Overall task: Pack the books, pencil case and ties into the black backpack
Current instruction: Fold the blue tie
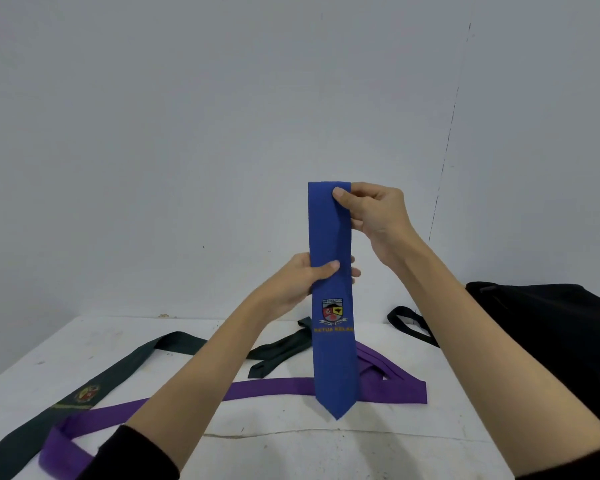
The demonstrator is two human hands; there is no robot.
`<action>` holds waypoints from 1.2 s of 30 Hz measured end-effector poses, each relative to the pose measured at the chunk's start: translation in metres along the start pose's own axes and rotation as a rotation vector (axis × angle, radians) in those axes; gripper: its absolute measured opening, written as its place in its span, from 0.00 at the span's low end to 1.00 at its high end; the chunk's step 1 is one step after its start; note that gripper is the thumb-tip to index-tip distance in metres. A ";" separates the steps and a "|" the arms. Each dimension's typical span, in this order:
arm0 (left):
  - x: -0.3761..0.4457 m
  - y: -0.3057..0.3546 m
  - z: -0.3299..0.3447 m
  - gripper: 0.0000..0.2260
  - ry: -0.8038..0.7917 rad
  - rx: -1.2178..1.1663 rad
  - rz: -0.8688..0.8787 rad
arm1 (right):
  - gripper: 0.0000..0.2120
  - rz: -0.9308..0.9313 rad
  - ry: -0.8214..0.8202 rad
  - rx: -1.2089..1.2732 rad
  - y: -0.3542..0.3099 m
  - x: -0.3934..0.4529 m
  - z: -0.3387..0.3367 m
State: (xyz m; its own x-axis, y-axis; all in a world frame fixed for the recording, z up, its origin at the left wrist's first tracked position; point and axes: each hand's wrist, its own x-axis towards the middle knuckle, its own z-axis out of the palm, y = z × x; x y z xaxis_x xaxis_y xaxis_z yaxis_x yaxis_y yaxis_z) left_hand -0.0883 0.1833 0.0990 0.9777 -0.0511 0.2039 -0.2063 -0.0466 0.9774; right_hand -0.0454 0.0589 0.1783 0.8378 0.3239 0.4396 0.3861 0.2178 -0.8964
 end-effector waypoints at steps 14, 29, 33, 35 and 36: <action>-0.011 0.008 0.007 0.07 0.063 -0.034 -0.013 | 0.26 0.244 -0.177 -0.426 0.018 -0.004 -0.021; -0.029 -0.016 0.022 0.07 -0.040 -0.121 -0.153 | 0.07 0.154 0.040 -0.103 0.028 0.002 -0.014; -0.037 -0.016 0.020 0.07 0.031 -0.210 -0.121 | 0.06 0.198 0.139 -0.075 0.041 0.006 -0.018; -0.040 -0.014 0.018 0.06 0.122 -0.213 -0.080 | 0.03 0.250 0.153 -0.022 0.047 0.005 -0.021; -0.041 -0.013 0.017 0.05 0.161 -0.191 -0.054 | 0.04 0.285 0.132 -0.053 0.050 0.004 -0.022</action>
State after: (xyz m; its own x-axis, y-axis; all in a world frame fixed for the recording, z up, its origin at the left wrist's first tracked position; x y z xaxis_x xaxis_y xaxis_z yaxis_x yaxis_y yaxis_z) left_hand -0.1266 0.1694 0.0775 0.9840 0.1069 0.1428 -0.1575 0.1455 0.9767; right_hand -0.0144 0.0505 0.1335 0.9567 0.2416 0.1622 0.1454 0.0861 -0.9856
